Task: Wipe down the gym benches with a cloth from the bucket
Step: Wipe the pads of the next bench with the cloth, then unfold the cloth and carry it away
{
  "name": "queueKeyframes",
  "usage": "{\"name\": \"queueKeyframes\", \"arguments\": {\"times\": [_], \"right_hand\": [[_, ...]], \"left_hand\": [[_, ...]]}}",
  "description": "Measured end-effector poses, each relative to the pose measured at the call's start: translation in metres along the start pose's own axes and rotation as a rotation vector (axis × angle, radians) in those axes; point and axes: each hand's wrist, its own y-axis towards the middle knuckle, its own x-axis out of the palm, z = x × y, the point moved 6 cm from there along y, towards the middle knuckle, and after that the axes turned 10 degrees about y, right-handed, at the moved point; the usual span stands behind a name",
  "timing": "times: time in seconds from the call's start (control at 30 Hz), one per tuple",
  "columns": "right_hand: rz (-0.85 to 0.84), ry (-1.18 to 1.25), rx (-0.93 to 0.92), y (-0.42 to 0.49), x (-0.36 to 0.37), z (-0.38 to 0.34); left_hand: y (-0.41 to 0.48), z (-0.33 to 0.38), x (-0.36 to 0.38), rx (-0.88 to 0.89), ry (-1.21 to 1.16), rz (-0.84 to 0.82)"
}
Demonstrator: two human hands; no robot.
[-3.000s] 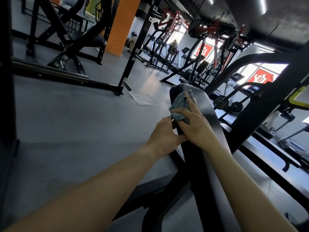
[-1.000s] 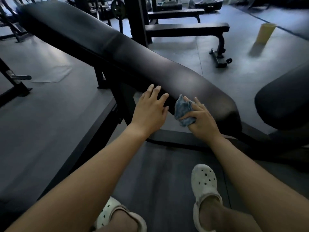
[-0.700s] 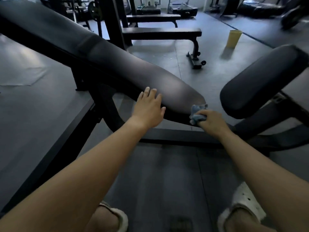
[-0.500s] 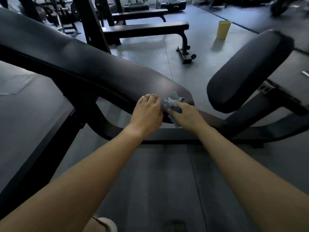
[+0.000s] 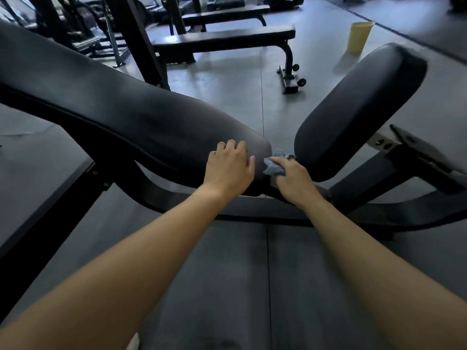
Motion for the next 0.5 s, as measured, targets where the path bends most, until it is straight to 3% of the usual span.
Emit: {"name": "queueKeyframes", "arguments": {"times": [0.17, 0.23, 0.5], "right_hand": [[-0.125, 0.171, -0.114, -0.014, -0.058, -0.023], [-0.211, 0.241, -0.147, -0.025, -0.082, -0.034], [-0.216, 0.338, -0.280, -0.067, -0.199, -0.046]], "left_hand": [[0.005, 0.045, -0.021, -0.277, -0.623, -0.171], [0.003, 0.069, -0.035, -0.299, -0.796, -0.182], [-0.004, 0.165, -0.097, -0.333, -1.009, -0.075]]}}
